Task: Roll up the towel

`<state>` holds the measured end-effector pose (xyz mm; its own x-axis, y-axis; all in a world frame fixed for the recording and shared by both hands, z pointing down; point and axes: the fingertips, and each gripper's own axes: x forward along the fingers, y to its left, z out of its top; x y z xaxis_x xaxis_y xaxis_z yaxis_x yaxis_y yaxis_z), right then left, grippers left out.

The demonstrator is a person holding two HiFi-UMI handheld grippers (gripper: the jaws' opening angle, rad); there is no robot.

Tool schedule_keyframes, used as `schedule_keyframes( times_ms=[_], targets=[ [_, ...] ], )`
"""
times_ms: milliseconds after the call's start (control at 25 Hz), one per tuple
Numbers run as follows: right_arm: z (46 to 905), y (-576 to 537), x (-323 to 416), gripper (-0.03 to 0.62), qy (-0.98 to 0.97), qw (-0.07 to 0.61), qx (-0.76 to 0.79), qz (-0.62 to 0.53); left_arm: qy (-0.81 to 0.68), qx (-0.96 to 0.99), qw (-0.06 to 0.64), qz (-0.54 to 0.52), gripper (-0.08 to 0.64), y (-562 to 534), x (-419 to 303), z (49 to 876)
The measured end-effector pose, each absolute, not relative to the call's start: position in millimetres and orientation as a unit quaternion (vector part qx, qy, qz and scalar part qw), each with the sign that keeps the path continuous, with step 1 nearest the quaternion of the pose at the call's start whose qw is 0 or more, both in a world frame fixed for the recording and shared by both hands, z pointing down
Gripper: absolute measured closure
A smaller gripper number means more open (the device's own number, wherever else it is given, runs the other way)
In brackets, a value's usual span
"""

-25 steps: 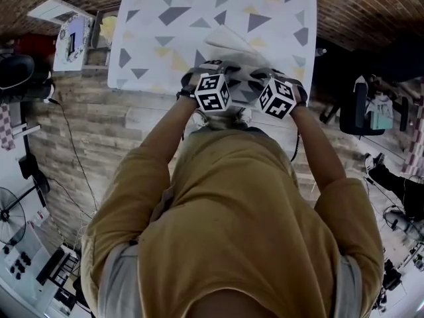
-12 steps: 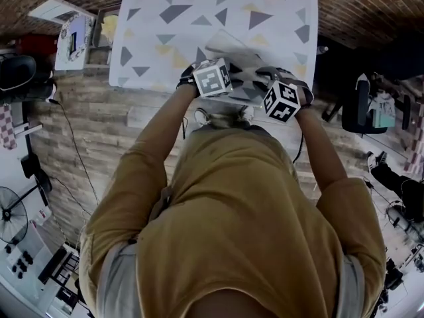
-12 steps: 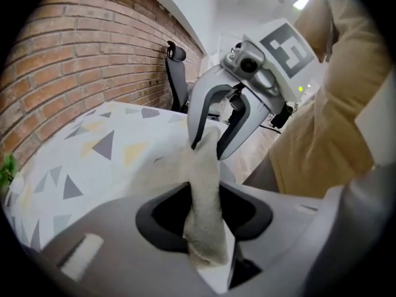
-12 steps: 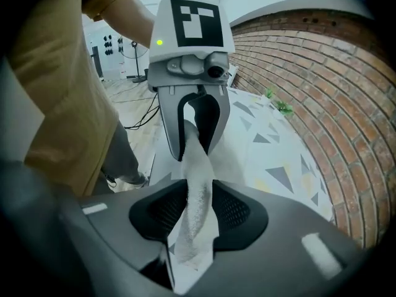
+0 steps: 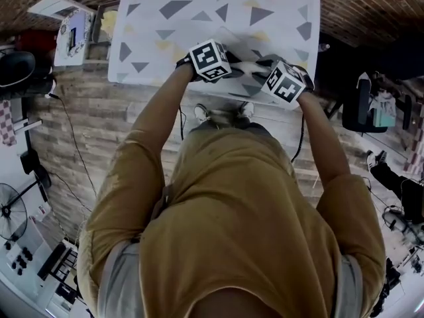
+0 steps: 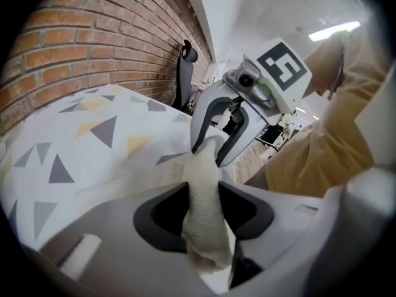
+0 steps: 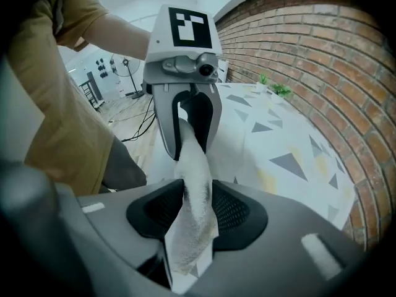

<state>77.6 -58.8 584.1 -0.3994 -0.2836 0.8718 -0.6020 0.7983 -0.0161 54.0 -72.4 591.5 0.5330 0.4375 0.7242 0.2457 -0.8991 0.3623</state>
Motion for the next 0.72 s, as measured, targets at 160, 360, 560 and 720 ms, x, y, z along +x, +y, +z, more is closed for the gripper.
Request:
schedule_keyframes(
  times_ms=[160, 360, 560, 720],
  targets=[
    [580.0, -70.4, 82.8, 0.462, -0.820, 0.460, 0.287, 0.184, 0.167, 0.883, 0.114, 0.423, 0.353, -87.4, 55.9, 586.2],
    [583.5, -80.2, 90.7, 0.462, -0.816, 0.446, 0.306, 0.204, 0.110, 0.900, 0.143, 0.396, 0.353, -105.0, 49.3, 582.5],
    [586.9, -93.6, 95.5, 0.462, -0.808, 0.451, 0.328, 0.189, 0.049, 0.914, 0.115, 0.386, 0.364, -123.3, 43.1, 584.1],
    [595.2, -101.6, 100.9, 0.462, -0.799, 0.451, 0.355, 0.179, 0.011, 0.917, 0.076, 0.393, 0.367, -137.1, 43.4, 586.7]
  ],
)
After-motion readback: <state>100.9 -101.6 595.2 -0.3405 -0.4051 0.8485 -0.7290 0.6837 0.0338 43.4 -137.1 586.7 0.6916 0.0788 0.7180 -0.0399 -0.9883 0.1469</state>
